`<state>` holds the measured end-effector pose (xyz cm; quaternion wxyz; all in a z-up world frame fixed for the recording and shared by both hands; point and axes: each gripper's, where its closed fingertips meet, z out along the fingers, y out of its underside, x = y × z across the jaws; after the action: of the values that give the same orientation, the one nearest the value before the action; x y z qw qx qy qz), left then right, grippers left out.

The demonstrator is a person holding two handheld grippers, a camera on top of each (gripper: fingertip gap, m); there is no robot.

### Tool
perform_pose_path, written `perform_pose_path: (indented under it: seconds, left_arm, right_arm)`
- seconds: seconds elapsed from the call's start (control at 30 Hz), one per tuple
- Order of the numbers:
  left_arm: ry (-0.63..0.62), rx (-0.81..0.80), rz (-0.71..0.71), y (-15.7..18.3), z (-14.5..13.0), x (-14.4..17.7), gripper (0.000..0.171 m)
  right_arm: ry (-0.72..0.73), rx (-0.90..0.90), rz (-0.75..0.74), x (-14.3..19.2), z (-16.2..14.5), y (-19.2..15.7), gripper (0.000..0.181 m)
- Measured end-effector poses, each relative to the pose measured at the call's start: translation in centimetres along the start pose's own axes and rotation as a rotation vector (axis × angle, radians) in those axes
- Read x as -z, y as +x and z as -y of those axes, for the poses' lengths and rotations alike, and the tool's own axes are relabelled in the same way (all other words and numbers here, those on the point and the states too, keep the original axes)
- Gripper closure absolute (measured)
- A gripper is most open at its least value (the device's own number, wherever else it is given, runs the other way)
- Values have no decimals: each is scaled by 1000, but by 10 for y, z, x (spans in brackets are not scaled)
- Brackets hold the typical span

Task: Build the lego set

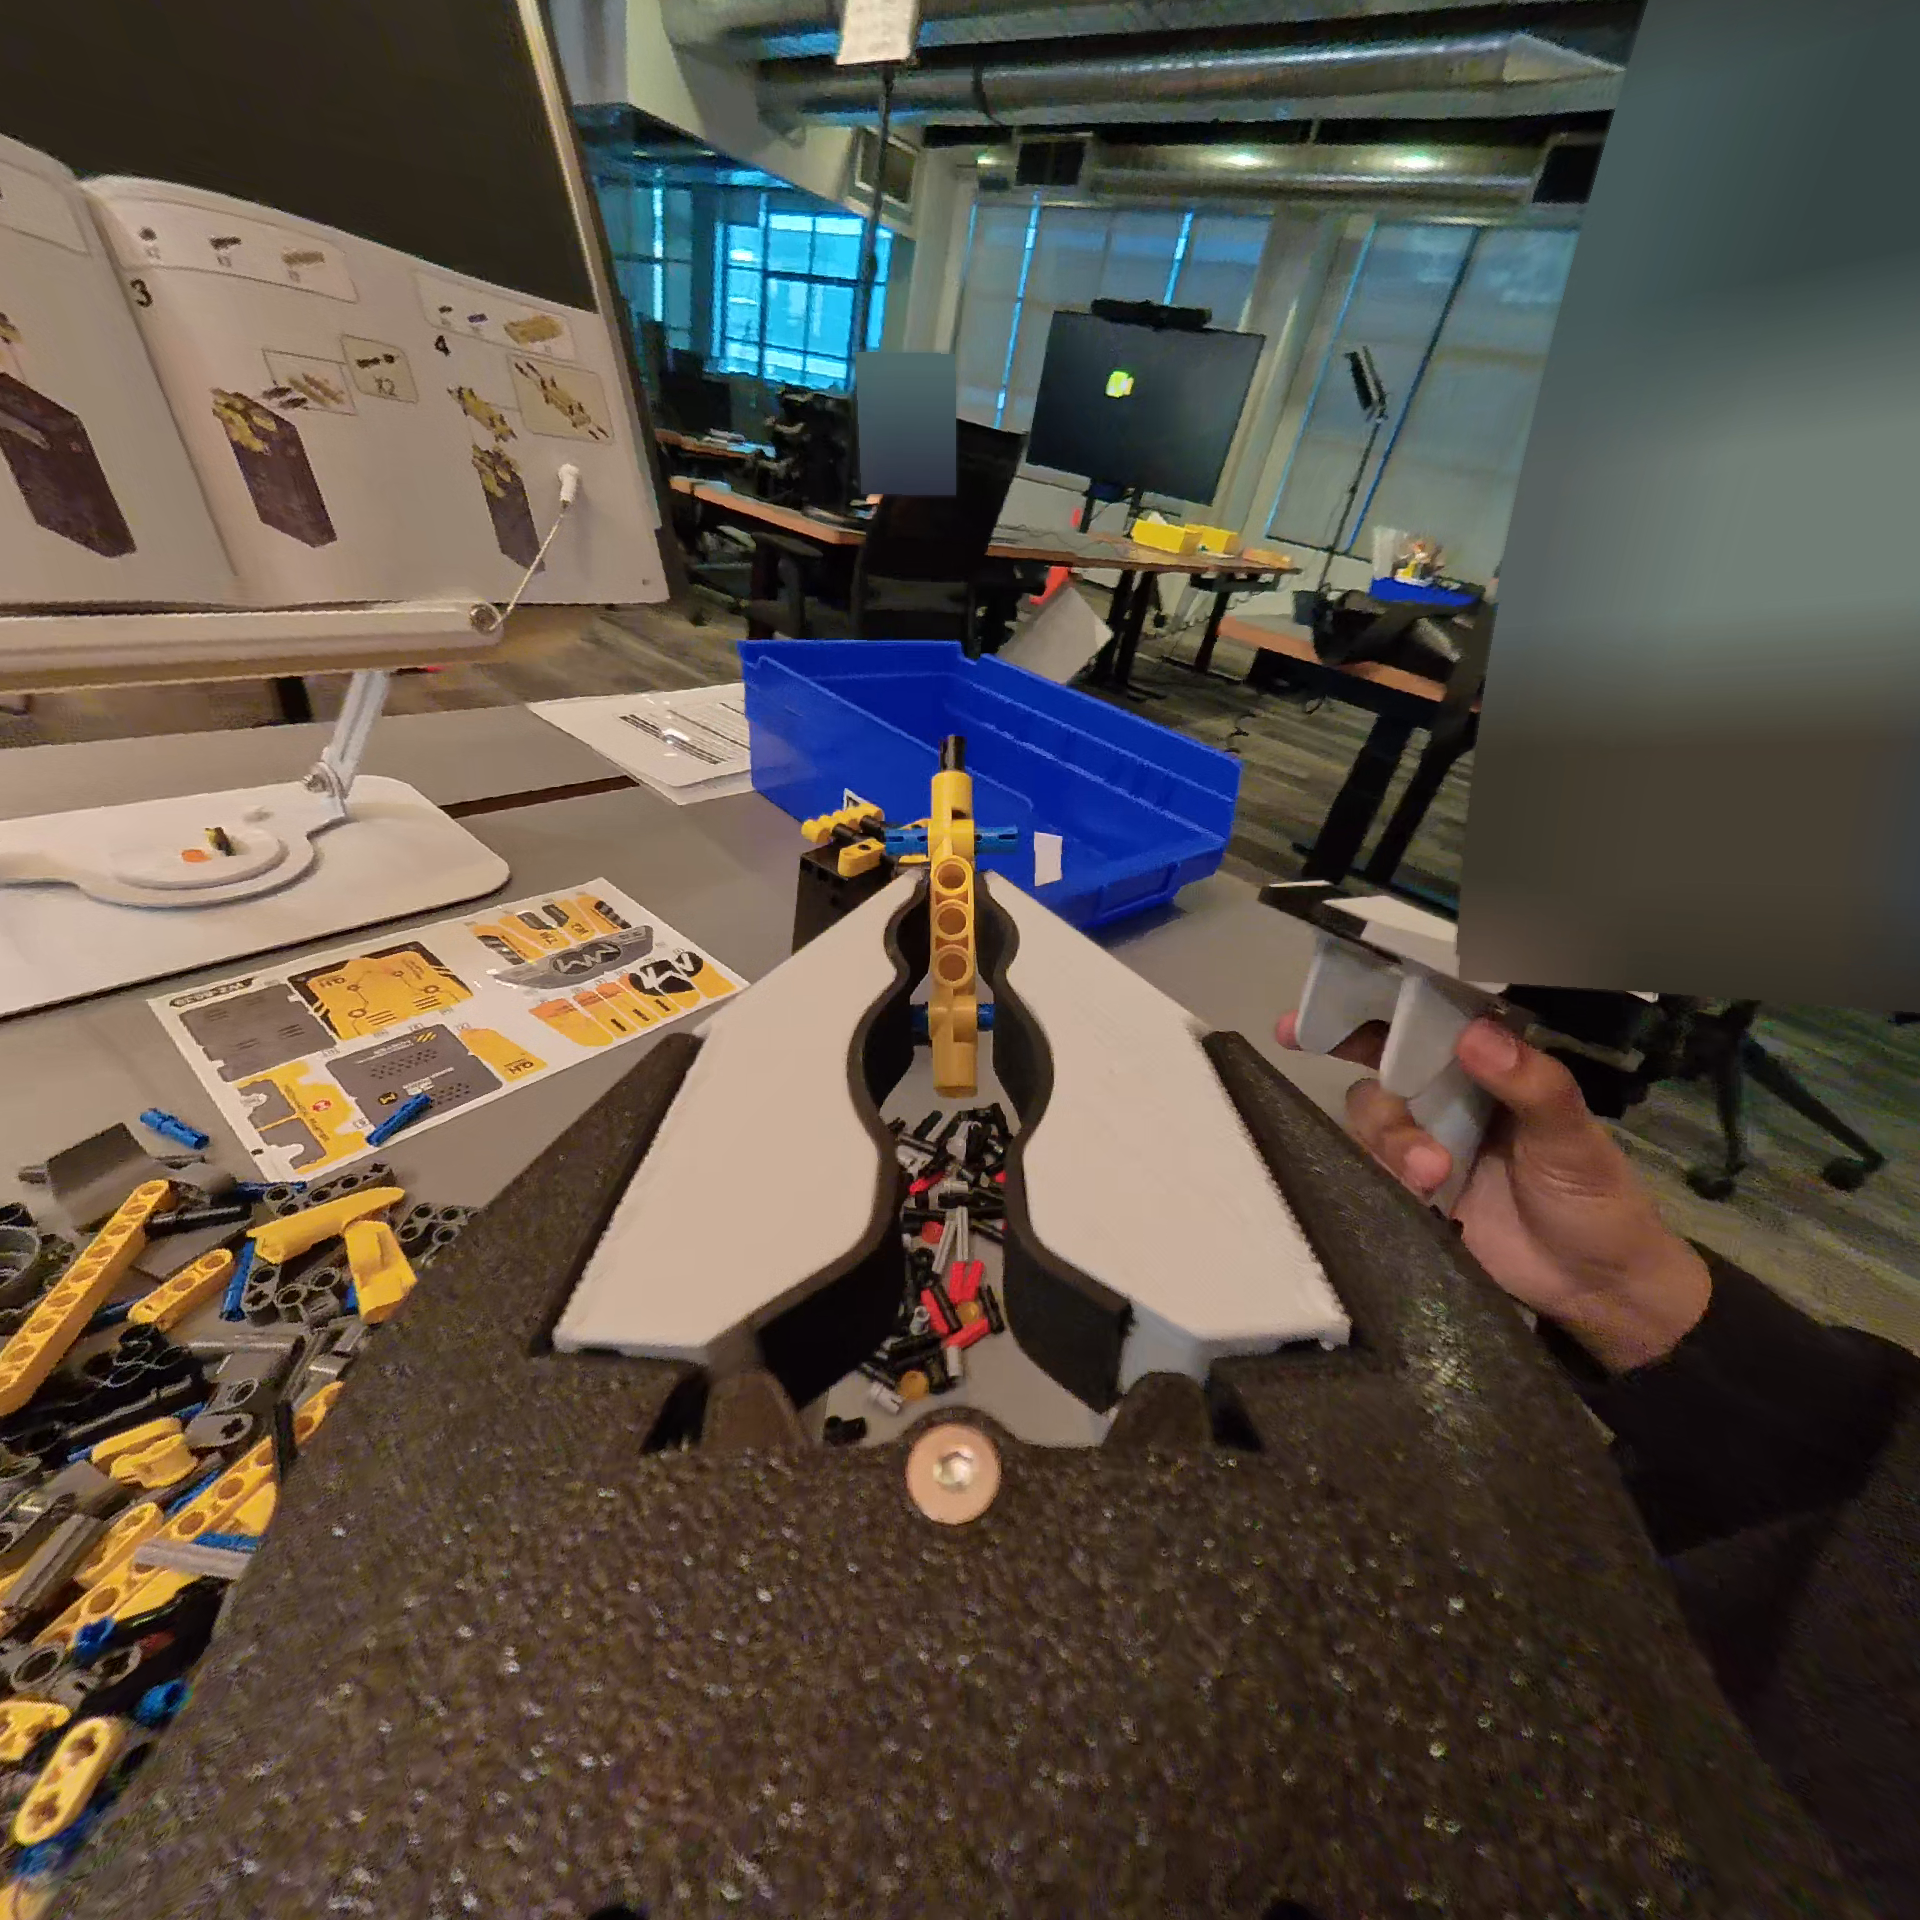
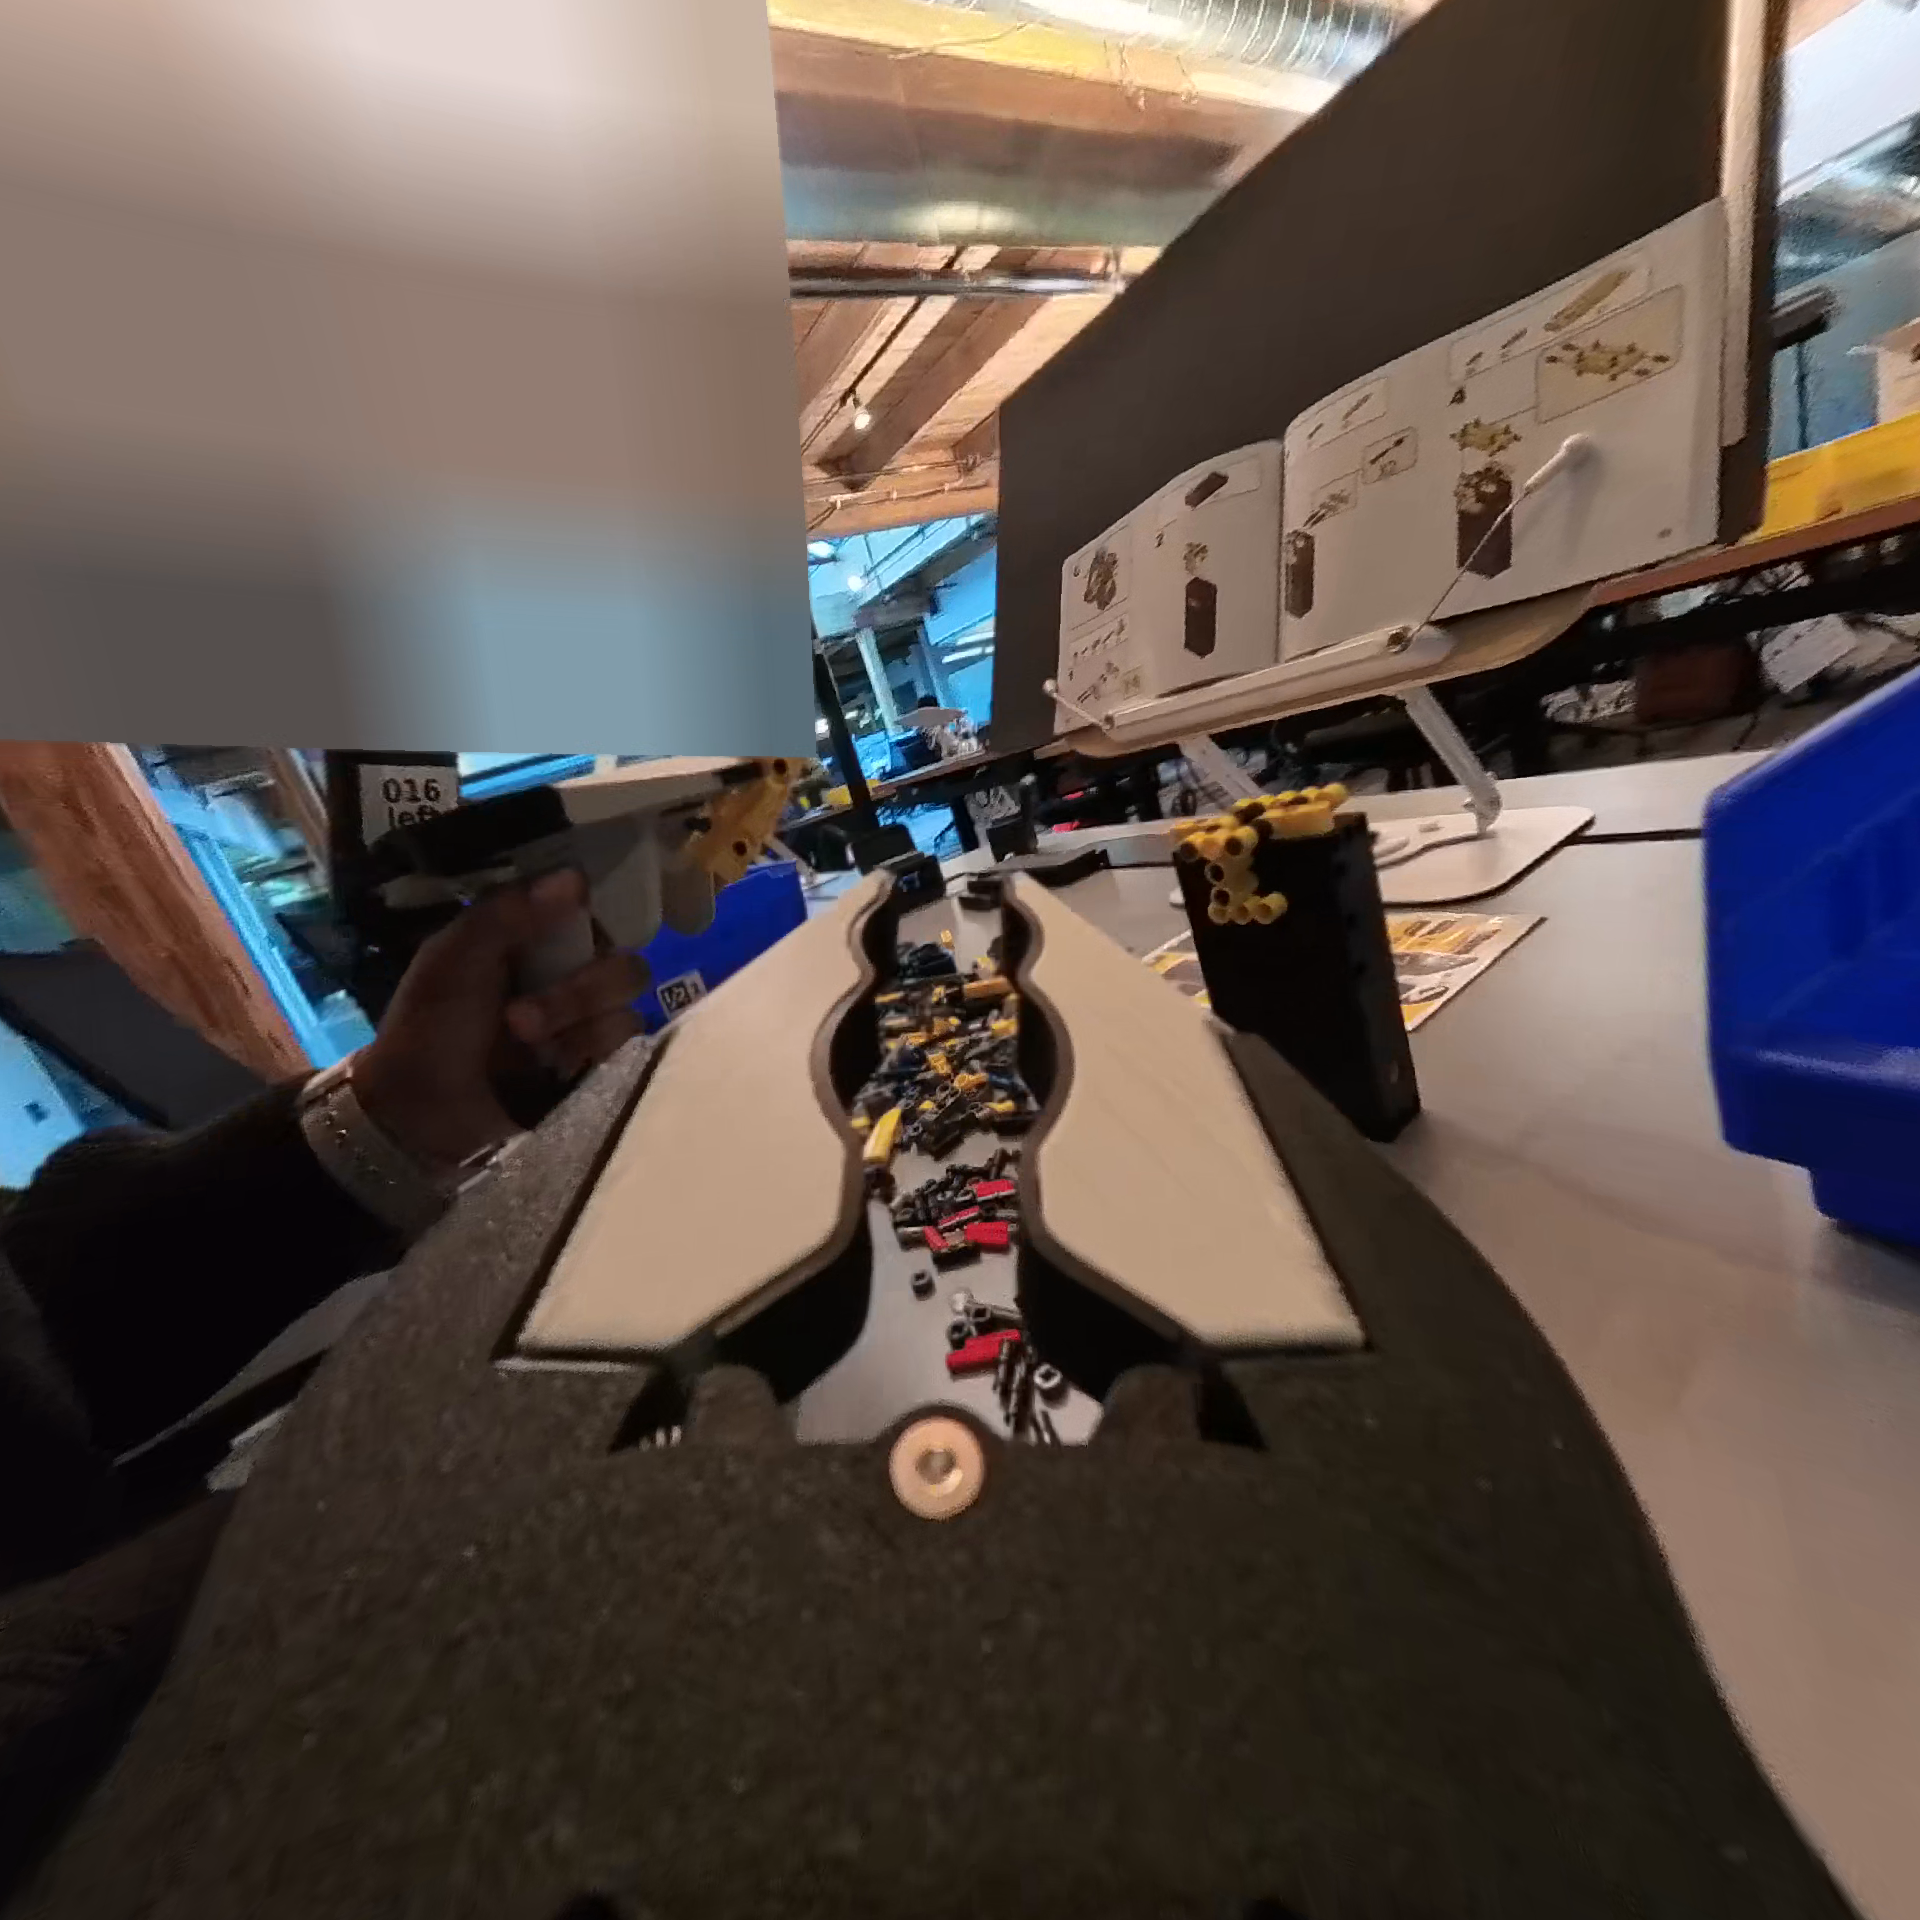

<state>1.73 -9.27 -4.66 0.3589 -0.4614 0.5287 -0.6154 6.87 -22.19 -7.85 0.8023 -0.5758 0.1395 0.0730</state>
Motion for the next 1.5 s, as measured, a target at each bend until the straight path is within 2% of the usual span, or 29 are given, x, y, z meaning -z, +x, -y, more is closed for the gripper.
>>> perform_pose_path:
  seconds: [0.07,0.13,0.2,0.33,0.4,0.53,0.67,0.8,0.9,1.0,1.13,1.23,1.33,1.4,1.5]
  left_arm:
    - [-1,27,-39,-7,-2,7,165]
    - [-2,58,-67,-16,-4,14,165]
    - [-2,96,-94,-25,-5,22,165]
    - [13,144,-136,-40,-5,36,165]
    - [27,158,-157,-45,-4,41,165]
    - [62,212,-236,-50,-2,47,165]
    - [113,253,-314,-47,3,54,166]
    - [92,205,-382,-34,-7,62,165]
    - [101,167,-394,-27,-10,66,165]
    - [107,136,-401,-21,-14,67,165]
    - [77,73,-409,-17,-22,63,165]
    - [63,65,-413,-17,-26,61,165]
    - [55,64,-408,-19,-27,59,165]
    - [51,61,-399,-20,-27,58,165]
    - [47,50,-386,-22,-28,59,165]
  right_arm:
    - [4,-2,-76,7,2,3,161]
    - [-53,26,-172,9,-5,9,160]
    - [-186,68,-219,4,-25,7,160]
    - [-555,115,-266,-10,-87,-3,160]
    - [-658,145,-351,-14,-104,5,160]
    - [-721,71,-459,-22,-121,12,158]
    - [-820,119,-575,-13,-134,19,163]
    - [-900,141,-595,-9,-146,20,163]
    - [-935,221,-608,-10,-149,26,166]
    - [-945,234,-586,-13,-150,26,175]
    - [-913,290,-507,-18,-147,14,176]
    - [-824,278,-308,-35,-141,-19,176]
    - [-809,116,-49,-43,-153,-69,176]
    - [-855,56,25,-38,-163,-87,176]
    - [-904,88,19,-25,-169,-94,176]
